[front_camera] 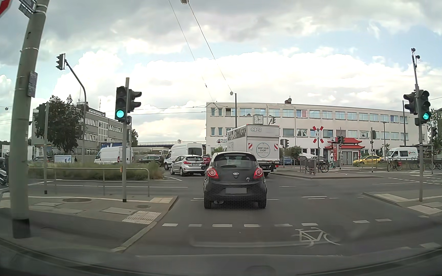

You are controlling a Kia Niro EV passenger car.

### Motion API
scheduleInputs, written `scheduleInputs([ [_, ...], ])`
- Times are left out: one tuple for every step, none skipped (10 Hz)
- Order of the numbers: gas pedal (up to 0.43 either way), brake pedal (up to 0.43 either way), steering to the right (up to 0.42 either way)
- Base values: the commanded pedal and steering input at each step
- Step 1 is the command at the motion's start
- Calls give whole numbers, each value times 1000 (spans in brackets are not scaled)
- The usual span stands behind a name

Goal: Follow the waypoints while adhering to traffic rules and regulations

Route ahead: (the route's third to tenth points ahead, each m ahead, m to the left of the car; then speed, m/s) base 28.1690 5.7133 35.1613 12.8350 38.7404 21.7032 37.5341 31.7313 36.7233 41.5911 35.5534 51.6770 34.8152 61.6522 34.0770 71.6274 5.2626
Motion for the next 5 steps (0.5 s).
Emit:
scheduleInputs([
  [47, 30, -1],
  [47, 30, -4],
  [47, 37, -5],
  [28, 30, -7],
  [28, 30, -9],
])
